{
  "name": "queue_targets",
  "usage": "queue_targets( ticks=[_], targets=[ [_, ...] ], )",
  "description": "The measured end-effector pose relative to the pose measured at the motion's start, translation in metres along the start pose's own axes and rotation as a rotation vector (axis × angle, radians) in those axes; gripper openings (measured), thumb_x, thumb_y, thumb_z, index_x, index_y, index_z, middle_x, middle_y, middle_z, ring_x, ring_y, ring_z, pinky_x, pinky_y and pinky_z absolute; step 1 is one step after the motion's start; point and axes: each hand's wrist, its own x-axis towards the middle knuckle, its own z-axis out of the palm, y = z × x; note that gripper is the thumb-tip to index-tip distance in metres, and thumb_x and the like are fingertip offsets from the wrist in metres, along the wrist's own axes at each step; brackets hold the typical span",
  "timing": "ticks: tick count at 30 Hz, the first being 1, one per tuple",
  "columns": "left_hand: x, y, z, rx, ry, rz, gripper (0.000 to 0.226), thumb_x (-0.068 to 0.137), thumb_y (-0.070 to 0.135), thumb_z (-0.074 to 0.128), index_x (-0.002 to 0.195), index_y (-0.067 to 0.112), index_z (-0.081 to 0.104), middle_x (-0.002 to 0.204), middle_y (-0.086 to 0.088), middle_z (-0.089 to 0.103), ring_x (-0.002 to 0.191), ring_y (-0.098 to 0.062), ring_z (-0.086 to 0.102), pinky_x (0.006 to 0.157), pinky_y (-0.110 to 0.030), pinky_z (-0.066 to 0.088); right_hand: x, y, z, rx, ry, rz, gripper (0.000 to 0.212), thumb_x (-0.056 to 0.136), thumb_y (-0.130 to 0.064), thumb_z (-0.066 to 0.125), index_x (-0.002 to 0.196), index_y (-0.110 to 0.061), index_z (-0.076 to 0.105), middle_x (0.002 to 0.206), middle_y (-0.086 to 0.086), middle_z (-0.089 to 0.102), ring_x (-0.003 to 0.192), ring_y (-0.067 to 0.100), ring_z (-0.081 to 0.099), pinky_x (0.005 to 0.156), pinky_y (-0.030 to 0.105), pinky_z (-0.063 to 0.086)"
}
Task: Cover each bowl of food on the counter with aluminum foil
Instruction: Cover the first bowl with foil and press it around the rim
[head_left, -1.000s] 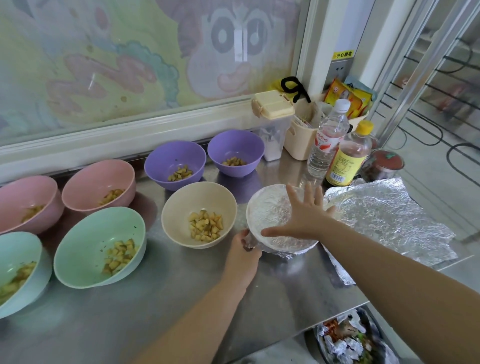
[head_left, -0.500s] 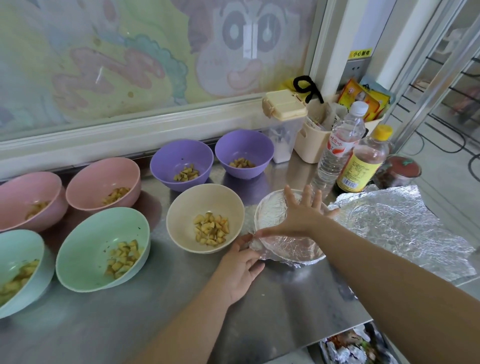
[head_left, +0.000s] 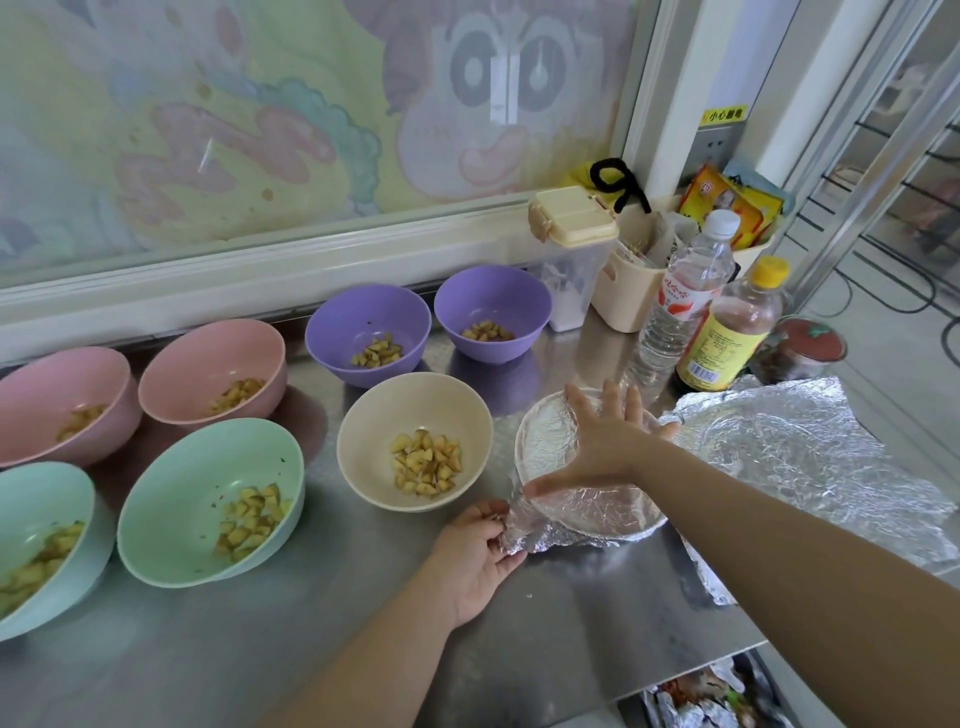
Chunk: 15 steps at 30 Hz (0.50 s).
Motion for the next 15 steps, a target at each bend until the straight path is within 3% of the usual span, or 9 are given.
queue_targets(
  ticks=[4, 6, 8, 11, 13, 15],
  targets=[
    [-0.006, 0.004, -0.002, 0.042, -0.080, 0.005, 0.024, 0.091, -0.008, 0.047, 0.105, 0.006, 0.060, 0.099, -0.014, 0.070, 0.094, -0.026, 0.066, 0.097, -0.043, 0.052, 0.002, 0.002, 0.001, 0.002, -0.001, -0.008, 0.171, 0.012, -0.107, 0.052, 0.152, -0.045, -0.026, 0.161, 0.009, -0.036, 0.145, 0.042, -0.035, 0.109, 0.082, 0.001],
    [-0.011, 0.003, -0.003, 0.206, -0.148, 0.089, 0.033, 0.081, -0.001, 0.066, 0.112, 0.009, 0.060, 0.110, -0.011, 0.069, 0.102, -0.021, 0.065, 0.102, -0.040, 0.049, 0.002, 0.002, 0.001, -0.001, 0.005, -0.005, 0.170, 0.014, -0.106, 0.053, 0.152, -0.045, -0.026, 0.162, 0.009, -0.036, 0.146, 0.042, -0.034, 0.108, 0.083, 0.000],
    [-0.016, 0.000, -0.006, 0.469, -0.164, 0.243, 0.054, 0.069, 0.014, 0.081, 0.117, 0.019, 0.056, 0.116, -0.004, 0.067, 0.103, -0.011, 0.064, 0.098, -0.029, 0.051, 0.001, 0.002, 0.001, -0.006, 0.005, -0.002, 0.170, 0.015, -0.106, 0.053, 0.152, -0.045, -0.026, 0.162, 0.008, -0.036, 0.147, 0.041, -0.033, 0.108, 0.083, -0.001],
    [-0.014, -0.008, -0.009, 0.947, -0.048, 0.512, 0.059, 0.074, 0.030, 0.080, 0.117, 0.035, 0.040, 0.120, 0.002, 0.057, 0.104, -0.004, 0.060, 0.091, -0.015, 0.046, 0.002, 0.002, 0.001, -0.011, -0.001, -0.004, 0.172, 0.012, -0.107, 0.050, 0.151, -0.045, -0.028, 0.161, 0.008, -0.037, 0.146, 0.042, -0.033, 0.109, 0.082, 0.000],
    [-0.009, -0.016, -0.011, 1.080, -0.013, 0.642, 0.058, 0.074, 0.036, 0.077, 0.115, 0.038, 0.036, 0.123, 0.002, 0.046, 0.112, -0.008, 0.053, 0.099, -0.018, 0.042, 0.001, 0.002, 0.001, -0.012, -0.005, -0.003, 0.172, 0.011, -0.107, 0.049, 0.151, -0.045, -0.029, 0.161, 0.008, -0.038, 0.146, 0.041, -0.033, 0.108, 0.083, -0.001],
    [-0.006, -0.021, -0.009, 1.100, 0.056, 0.769, 0.049, 0.078, 0.029, 0.078, 0.111, 0.032, 0.043, 0.115, 0.006, 0.045, 0.109, -0.006, 0.049, 0.095, -0.012, 0.038, 0.001, 0.002, 0.001, -0.019, -0.005, -0.002, 0.171, 0.013, -0.107, 0.050, 0.151, -0.044, -0.028, 0.160, 0.008, -0.038, 0.147, 0.041, -0.033, 0.107, 0.083, -0.002]
  ],
)
